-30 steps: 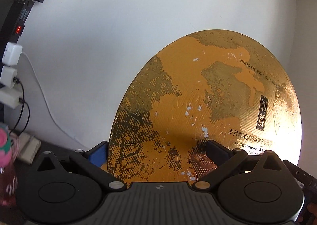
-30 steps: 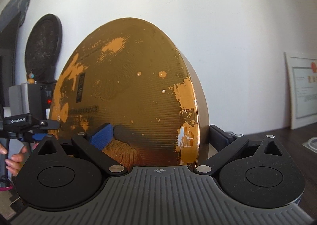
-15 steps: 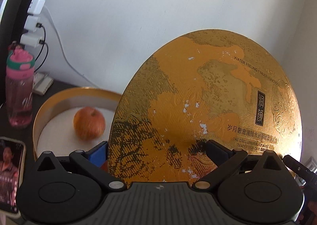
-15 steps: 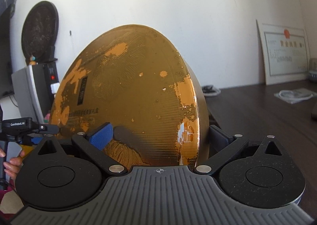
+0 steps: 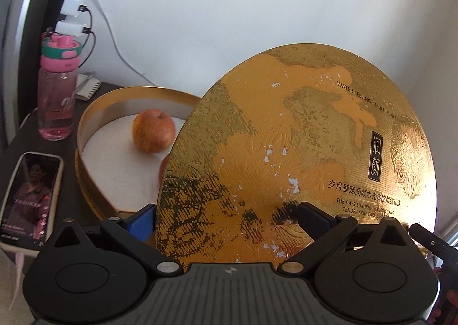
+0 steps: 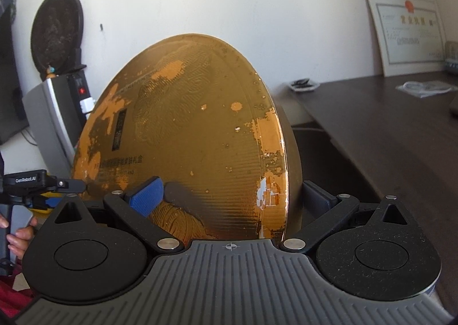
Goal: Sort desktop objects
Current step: 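Lift the gold lid with both grippers and carry it over the box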
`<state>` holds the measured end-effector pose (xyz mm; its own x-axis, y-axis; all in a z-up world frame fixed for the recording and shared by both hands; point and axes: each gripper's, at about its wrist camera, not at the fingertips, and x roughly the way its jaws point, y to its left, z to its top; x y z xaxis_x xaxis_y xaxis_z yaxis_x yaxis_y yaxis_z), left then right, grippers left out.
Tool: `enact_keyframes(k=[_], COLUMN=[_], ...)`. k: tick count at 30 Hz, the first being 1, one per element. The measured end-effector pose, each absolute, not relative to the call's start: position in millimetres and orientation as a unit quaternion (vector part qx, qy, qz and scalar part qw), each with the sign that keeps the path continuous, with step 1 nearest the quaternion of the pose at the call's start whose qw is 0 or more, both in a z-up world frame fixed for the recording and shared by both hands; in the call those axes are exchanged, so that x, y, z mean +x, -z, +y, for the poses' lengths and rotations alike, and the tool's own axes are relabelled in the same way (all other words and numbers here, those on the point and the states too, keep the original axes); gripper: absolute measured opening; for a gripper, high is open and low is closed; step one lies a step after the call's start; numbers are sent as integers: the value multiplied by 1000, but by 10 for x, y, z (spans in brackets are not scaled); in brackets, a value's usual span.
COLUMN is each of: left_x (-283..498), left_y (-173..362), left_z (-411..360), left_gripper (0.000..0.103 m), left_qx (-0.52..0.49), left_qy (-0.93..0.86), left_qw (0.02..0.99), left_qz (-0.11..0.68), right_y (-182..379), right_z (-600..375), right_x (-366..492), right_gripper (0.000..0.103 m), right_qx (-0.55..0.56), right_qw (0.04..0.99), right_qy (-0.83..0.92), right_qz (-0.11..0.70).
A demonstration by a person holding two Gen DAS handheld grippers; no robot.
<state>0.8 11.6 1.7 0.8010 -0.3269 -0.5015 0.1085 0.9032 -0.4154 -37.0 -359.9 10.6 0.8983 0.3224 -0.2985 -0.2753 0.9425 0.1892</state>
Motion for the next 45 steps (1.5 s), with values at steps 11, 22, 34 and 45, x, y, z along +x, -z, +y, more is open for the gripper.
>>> enact_keyframes(k=[11,22,34,45], left_x=[-66,228,866,1264], left_y=[43,42,-186,-80], left_z=[507,762,912,936], left_gripper=[101,100,100,100], left_qx=[-178,-194,-179,-185], left_qy=[38,2,-17,-33], left_qw=[936,933,945,932], left_qz=[300,303,272,310], right_y=[136,41,-62,101], right_z=[-3295,-2995,-2773,-2722], right_x=[85,666,1526,2148], right_gripper=[101,101,101,101], right_qx=[90,82,114,142], right_qw=[951,943,929,908], right_qy=[-220,-254,-277,-269], right_qz=[196,200,216,286])
